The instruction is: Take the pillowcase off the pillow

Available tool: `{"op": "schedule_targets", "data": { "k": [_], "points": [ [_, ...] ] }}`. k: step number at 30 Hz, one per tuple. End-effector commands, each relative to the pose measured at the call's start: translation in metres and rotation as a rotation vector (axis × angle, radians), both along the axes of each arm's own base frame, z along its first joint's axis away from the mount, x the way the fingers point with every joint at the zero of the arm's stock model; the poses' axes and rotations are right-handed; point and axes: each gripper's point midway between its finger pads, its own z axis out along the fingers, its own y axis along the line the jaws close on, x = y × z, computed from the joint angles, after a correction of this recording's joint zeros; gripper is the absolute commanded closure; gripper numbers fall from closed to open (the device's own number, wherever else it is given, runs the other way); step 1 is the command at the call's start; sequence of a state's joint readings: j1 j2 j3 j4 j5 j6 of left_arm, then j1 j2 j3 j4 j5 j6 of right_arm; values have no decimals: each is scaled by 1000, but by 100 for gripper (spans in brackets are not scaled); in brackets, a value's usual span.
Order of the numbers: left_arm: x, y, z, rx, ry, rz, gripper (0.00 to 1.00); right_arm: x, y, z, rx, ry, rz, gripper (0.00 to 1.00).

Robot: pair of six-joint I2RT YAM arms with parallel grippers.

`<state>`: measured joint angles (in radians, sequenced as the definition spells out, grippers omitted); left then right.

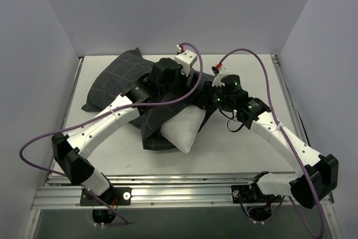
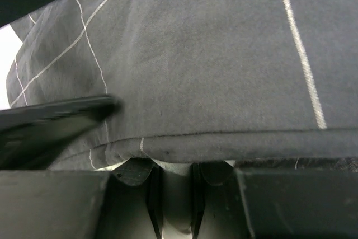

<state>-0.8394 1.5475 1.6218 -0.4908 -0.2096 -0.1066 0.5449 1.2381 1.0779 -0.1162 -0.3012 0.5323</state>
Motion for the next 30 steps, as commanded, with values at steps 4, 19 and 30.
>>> {"op": "schedule_targets", "data": {
  "k": [4,19,30],
  "points": [
    [19,-21,19,-52,-33,-102,13,9,18,41,58,-148,45,100],
    [84,-6,0,-64,-30,49,90,-15,30,38,36,-177,136,100],
    [174,62,-59,-16,27,445,88,-66,45,72,88,-267,322,100]
  ]
}}
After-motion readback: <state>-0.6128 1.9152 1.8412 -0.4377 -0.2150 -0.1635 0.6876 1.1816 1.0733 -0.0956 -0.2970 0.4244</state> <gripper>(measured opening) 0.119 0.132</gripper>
